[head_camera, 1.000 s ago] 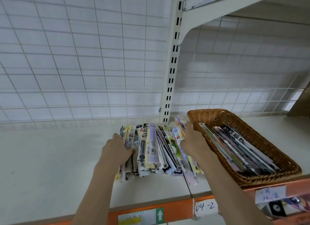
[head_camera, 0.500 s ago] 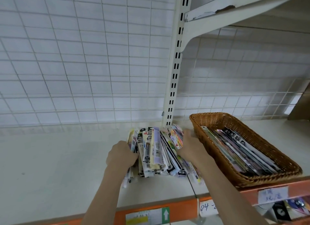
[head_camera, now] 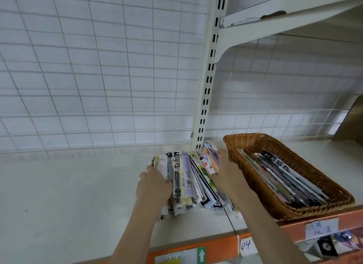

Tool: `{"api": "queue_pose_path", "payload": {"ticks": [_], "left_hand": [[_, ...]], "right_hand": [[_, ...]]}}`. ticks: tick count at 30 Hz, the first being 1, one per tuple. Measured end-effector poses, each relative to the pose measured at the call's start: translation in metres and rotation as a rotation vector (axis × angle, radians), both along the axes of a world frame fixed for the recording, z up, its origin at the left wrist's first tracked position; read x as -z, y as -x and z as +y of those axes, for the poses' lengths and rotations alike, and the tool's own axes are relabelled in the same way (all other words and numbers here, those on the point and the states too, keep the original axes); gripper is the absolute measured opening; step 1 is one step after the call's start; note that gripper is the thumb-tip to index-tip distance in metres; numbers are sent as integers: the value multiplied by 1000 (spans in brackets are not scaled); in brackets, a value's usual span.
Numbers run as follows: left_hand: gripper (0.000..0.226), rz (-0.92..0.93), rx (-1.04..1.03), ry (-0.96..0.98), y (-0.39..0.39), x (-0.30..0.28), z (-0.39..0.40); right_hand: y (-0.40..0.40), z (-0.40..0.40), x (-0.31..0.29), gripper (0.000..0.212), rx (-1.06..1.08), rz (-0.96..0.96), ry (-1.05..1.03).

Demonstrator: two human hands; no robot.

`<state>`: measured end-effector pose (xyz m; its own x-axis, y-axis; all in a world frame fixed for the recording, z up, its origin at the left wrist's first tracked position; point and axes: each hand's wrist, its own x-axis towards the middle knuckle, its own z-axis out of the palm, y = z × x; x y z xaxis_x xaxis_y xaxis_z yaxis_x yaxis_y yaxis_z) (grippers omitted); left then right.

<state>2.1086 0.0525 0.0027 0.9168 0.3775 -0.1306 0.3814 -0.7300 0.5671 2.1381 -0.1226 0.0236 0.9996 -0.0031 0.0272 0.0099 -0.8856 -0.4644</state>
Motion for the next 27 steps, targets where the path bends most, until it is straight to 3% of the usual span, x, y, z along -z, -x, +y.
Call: {"api": "queue_pose_path", "payload": {"ticks": [16, 27], "left_hand": [[36, -42, 4, 423, -9, -6, 34], [21, -167, -63, 499, -7, -14, 45]], "right_hand": [[0, 0, -15, 66, -31, -36, -107], [-14, -3, -30, 65, -97, -85, -279]]}}
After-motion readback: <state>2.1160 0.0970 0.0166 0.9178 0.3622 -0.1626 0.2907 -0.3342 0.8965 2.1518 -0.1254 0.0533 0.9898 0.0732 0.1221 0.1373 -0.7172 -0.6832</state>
